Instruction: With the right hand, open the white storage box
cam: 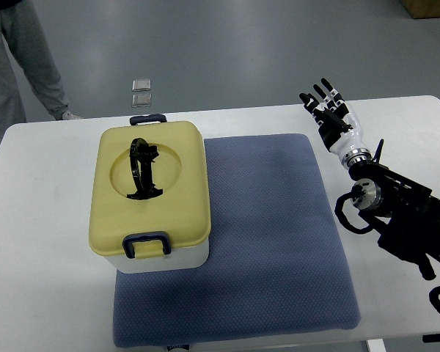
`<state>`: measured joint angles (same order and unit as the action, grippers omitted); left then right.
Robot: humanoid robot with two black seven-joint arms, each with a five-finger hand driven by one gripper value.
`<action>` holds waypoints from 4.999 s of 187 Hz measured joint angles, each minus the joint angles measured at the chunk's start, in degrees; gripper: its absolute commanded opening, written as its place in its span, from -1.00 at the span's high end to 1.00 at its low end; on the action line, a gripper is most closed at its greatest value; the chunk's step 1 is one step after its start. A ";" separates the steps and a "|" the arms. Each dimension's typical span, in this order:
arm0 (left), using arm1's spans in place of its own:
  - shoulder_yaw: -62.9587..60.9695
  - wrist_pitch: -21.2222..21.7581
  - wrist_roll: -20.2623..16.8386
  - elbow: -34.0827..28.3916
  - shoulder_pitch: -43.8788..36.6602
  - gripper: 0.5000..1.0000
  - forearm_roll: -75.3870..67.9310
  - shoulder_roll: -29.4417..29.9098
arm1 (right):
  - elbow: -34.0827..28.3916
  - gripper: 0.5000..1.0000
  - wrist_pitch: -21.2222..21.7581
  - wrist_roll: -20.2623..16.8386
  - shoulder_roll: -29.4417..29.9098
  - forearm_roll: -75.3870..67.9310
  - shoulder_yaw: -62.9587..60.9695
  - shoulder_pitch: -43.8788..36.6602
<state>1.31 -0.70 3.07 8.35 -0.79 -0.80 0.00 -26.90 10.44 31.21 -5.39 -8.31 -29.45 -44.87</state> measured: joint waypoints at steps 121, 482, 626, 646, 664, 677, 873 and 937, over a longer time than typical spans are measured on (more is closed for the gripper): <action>0.00 0.00 0.01 0.00 0.01 -1.00 0.00 0.00 | -8.43 -0.70 2.18 1.56 -3.42 35.96 1.21 -18.03; 0.00 0.00 0.01 0.00 0.00 -1.00 0.01 0.00 | -24.67 0.09 6.70 3.79 1.01 97.87 27.96 -44.42; 0.00 0.00 0.01 0.00 0.02 -1.00 0.01 0.00 | -26.72 0.74 6.86 3.79 1.07 97.74 27.80 -43.73; 0.00 0.00 0.01 0.00 0.03 -1.00 0.01 0.00 | -26.71 0.83 7.20 3.79 1.03 97.73 27.80 -43.74; 0.00 0.00 0.01 0.00 0.02 -1.00 0.01 0.00 | -26.70 0.92 7.41 3.78 1.22 97.66 27.80 -43.77; 0.00 0.00 0.01 0.00 0.03 -1.00 0.01 0.00 | -26.70 1.00 7.46 3.78 1.37 97.63 27.80 -43.76; 0.00 0.00 0.00 0.00 0.02 -1.00 0.01 0.00 | -23.85 1.00 8.46 3.79 -14.97 94.22 23.89 -44.97; 0.00 0.00 0.01 0.00 0.02 -1.00 0.01 0.00 | -20.79 1.00 3.00 3.78 -22.40 93.90 24.08 -32.77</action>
<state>1.31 -0.70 3.07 8.35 -0.77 -0.79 0.00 -47.70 13.44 35.00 -27.79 85.59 -5.37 -77.65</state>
